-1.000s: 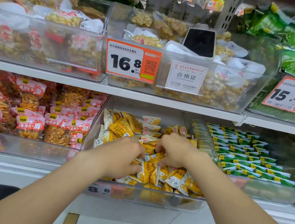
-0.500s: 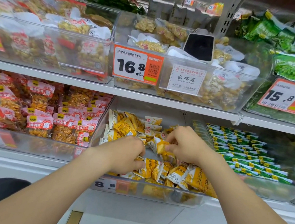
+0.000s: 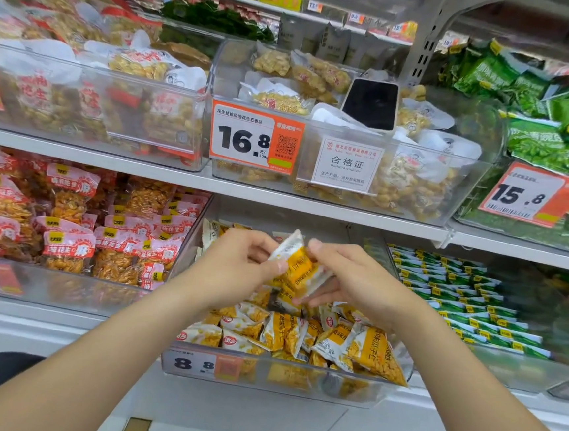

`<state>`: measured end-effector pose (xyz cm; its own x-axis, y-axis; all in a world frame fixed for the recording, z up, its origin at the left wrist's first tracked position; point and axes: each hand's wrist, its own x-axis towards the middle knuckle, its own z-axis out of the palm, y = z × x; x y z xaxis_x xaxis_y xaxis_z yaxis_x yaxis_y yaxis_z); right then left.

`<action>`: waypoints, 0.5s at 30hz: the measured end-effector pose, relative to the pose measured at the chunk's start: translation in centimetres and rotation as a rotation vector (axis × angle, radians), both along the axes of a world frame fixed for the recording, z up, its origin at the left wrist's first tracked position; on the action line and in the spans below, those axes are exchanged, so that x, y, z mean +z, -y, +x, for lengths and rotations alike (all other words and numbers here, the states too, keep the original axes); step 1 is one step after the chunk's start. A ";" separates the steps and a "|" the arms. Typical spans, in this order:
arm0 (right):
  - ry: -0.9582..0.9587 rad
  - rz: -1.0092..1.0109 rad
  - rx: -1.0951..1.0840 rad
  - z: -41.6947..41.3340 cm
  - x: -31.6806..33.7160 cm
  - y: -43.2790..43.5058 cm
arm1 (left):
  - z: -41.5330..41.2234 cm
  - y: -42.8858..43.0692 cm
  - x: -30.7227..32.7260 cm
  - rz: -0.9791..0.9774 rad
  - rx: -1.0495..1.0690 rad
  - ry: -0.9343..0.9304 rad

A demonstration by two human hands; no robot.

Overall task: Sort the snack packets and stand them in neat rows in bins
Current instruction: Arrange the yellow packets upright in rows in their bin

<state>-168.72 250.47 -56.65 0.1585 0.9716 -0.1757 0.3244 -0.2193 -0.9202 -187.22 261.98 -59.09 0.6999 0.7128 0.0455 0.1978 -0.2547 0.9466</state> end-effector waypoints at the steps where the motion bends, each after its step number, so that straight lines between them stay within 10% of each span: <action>1: -0.030 0.027 -0.013 0.3 0.0 0.0 | -0.1 -0.2 0.0 -0.069 0.041 0.007; 15: -0.082 0.022 -0.100 1.3 -1.3 -2.0 | 0.3 -0.2 0.0 -0.217 0.077 0.038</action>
<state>-167.38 252.44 -57.94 0.2411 0.9554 -0.1708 0.2253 -0.2263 -0.9476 -186.91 262.15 -59.06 0.6435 0.7602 -0.0896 0.1720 -0.0295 0.9847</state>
